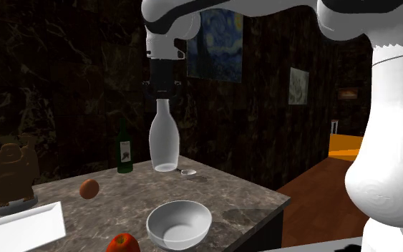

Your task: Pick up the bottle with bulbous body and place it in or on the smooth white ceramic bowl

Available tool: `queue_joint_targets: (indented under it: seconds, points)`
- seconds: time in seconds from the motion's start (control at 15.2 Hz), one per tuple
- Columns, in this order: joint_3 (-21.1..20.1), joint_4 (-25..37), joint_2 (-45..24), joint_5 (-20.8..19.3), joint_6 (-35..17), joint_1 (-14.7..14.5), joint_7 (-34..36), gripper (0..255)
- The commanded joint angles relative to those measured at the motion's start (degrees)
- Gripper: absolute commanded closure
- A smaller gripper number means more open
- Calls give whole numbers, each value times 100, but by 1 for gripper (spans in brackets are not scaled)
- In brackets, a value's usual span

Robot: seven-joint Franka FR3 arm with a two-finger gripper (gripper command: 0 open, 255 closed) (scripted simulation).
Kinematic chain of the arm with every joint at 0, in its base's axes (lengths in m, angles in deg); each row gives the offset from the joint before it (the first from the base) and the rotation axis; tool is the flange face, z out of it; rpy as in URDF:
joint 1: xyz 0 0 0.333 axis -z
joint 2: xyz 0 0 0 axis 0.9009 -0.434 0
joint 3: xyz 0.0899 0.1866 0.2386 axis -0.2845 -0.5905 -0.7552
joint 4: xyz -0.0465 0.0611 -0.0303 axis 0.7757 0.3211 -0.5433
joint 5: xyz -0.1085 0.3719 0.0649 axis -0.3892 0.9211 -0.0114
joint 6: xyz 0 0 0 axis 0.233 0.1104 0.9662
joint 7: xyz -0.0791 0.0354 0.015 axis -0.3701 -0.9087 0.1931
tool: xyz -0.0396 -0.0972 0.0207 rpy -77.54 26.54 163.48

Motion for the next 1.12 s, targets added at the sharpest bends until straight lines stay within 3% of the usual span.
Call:
queue_joint_targets:
  seconds: [0.0,0.73,1.06]
  points:
    - [8,-352,482,292,28,79,-98,255]
    - [290,-1420,2629,1450,764,-185,-323,255]
    - [295,-1912,2749,1509,382,-230,-333,255]
